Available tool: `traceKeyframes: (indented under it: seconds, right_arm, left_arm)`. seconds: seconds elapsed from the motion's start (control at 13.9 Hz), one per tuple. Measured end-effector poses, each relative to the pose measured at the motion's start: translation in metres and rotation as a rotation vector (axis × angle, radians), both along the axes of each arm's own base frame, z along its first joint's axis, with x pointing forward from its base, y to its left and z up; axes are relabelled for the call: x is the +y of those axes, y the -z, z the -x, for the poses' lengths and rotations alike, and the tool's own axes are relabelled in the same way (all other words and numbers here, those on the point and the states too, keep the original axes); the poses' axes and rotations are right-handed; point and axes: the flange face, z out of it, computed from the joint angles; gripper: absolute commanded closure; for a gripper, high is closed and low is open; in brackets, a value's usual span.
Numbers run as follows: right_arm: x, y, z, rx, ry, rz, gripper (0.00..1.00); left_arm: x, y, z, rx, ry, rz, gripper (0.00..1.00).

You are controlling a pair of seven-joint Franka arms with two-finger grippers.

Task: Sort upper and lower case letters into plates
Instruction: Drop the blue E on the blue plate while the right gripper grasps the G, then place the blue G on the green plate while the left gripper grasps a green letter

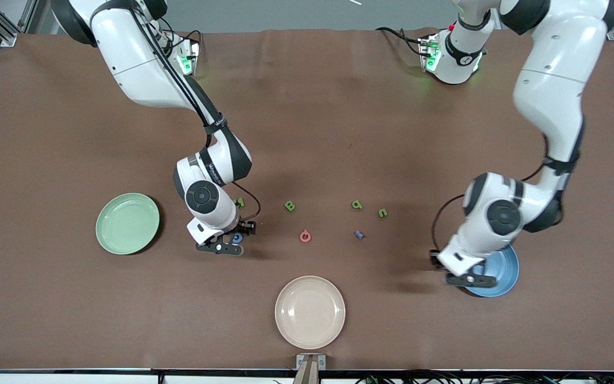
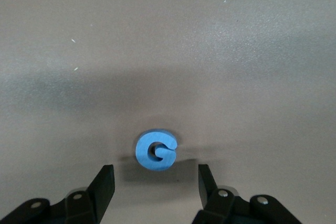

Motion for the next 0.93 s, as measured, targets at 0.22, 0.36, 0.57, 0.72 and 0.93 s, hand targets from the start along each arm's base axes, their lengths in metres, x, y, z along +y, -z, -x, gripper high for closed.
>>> traceKeyframes:
  seconds: [0.22, 0.36, 0.57, 0.72, 0.93]
  right_arm:
    - [0.000, 0.005, -0.003, 0.001, 0.002, 0.002, 0.34]
    - [-0.003, 0.006, -0.006, -0.002, 0.008, 0.002, 0.40]
    - [-0.008, 0.007, -0.010, -0.004, 0.018, 0.002, 0.43]
    - [-0.008, 0.006, -0.012, -0.007, 0.019, 0.001, 0.48]
    - [-0.007, 0.005, -0.013, -0.010, 0.017, -0.002, 0.64]
  left_arm:
    - [0.054, -0.004, -0.003, 0.030, 0.051, -0.027, 0.69]
    - [0.085, 0.009, 0.001, 0.061, 0.066, -0.033, 0.00]
    - [0.106, 0.014, 0.008, 0.097, 0.034, -0.030, 0.00]
    - [0.081, -0.002, 0.013, 0.139, -0.017, -0.016, 0.00]
    - [-0.006, -0.045, 0.027, 0.163, -0.121, 0.032, 0.00]
